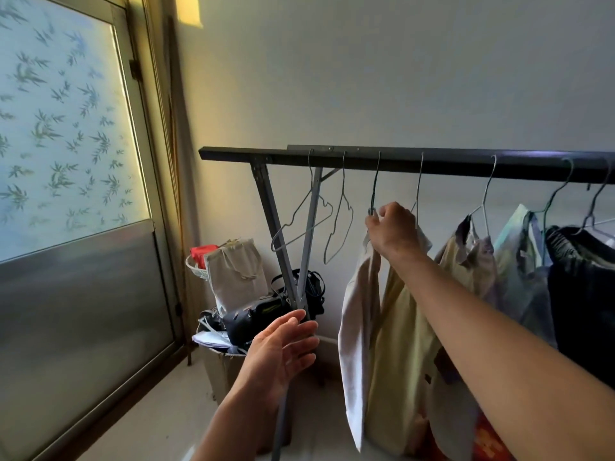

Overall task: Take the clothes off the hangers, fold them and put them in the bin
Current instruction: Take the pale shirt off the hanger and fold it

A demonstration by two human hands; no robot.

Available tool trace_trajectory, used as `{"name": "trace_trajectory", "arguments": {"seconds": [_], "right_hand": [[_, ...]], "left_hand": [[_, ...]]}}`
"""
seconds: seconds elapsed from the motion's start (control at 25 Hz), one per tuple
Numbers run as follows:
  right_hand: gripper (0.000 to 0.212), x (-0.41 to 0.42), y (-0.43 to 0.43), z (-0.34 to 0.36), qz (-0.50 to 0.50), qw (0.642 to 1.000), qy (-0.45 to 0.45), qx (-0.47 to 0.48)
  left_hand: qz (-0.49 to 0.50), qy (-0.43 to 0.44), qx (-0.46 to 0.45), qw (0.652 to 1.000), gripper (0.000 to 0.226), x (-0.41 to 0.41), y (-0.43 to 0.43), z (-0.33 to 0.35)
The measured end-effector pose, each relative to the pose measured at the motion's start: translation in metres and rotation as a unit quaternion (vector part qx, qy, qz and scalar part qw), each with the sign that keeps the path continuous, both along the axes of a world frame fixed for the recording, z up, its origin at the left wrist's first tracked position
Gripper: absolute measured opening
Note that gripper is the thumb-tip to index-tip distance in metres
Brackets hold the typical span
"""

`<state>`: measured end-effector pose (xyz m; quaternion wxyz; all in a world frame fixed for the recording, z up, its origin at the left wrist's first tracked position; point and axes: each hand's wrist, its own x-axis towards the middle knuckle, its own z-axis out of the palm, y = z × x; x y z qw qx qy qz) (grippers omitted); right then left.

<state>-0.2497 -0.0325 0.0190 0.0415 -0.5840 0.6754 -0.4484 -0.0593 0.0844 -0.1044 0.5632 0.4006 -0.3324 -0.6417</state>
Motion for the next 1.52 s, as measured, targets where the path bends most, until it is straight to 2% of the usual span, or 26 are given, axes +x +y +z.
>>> {"name": "trace_trajectory", "arguments": {"seconds": [0.08, 0.16, 0.24, 0.32, 0.56, 0.72, 0.88, 1.08, 1.16, 1.24, 1.28, 1.32, 1.4, 1.52], "right_hand": [[0.033, 0.001, -0.009, 0.001, 0.003, 0.999, 0.014, 0.049], [0.027, 0.002, -0.011, 0.001, 0.003, 0.998, 0.027, 0.059], [0.022, 0.002, -0.007, 0.004, -0.016, 0.999, 0.032, 0.032], [0.028, 0.001, 0.0, 0.003, -0.021, 1.0, 0.009, -0.022], [0.021, -0.008, 0.014, 0.01, 0.063, 0.991, -0.079, -0.084], [0.025, -0.022, 0.039, 0.025, 0.058, 0.998, 0.036, -0.011], [0.017, -0.051, 0.083, 0.02, 0.059, 0.992, 0.11, 0.035], [0.016, -0.07, 0.135, 0.028, 0.157, 0.983, 0.09, 0.014], [0.016, -0.072, 0.151, 0.028, 0.196, 0.977, 0.083, 0.009], [0.015, -0.071, 0.164, 0.026, 0.231, 0.969, 0.081, 0.018], [0.015, -0.072, 0.168, 0.024, 0.239, 0.967, 0.081, 0.023], [0.014, -0.073, 0.171, 0.022, 0.241, 0.966, 0.085, 0.024], [0.012, -0.079, 0.175, 0.017, 0.236, 0.967, 0.096, 0.03], [0.016, -0.092, 0.174, 0.008, 0.218, 0.966, 0.128, 0.05]], "left_hand": [[0.0, -0.011, -0.01, 1.0, 0.022, 0.001, 0.0, 0.005], [0.001, -0.025, -0.022, 0.999, 0.022, 0.003, 0.0, 0.009], [0.002, -0.04, -0.03, 0.999, 0.022, 0.003, 0.0, 0.011], [0.0, -0.054, -0.034, 0.998, 0.022, 0.001, 0.0, 0.012], [-0.016, -0.091, -0.057, 0.994, 0.022, -0.015, 0.0, 0.019], [-0.017, -0.121, -0.098, 0.988, 0.021, -0.024, -0.001, 0.028], [-0.016, -0.159, -0.152, 0.975, 0.021, -0.032, -0.003, 0.044], [0.035, -0.209, -0.205, 0.956, 0.023, -0.049, -0.013, 0.06], [0.084, -0.295, -0.227, 0.924, 0.036, -0.057, -0.017, 0.064], [0.155, -0.447, -0.22, 0.853, 0.048, -0.062, -0.019, 0.067], [0.192, -0.504, -0.21, 0.816, 0.046, -0.063, -0.019, 0.068], [0.217, -0.533, -0.206, 0.791, 0.039, -0.062, -0.017, 0.069], [0.238, -0.56, -0.21, 0.765, 0.021, -0.056, -0.014, 0.068], [0.231, -0.614, -0.2, 0.727, 0.024, -0.036, -0.019, 0.059]]}}
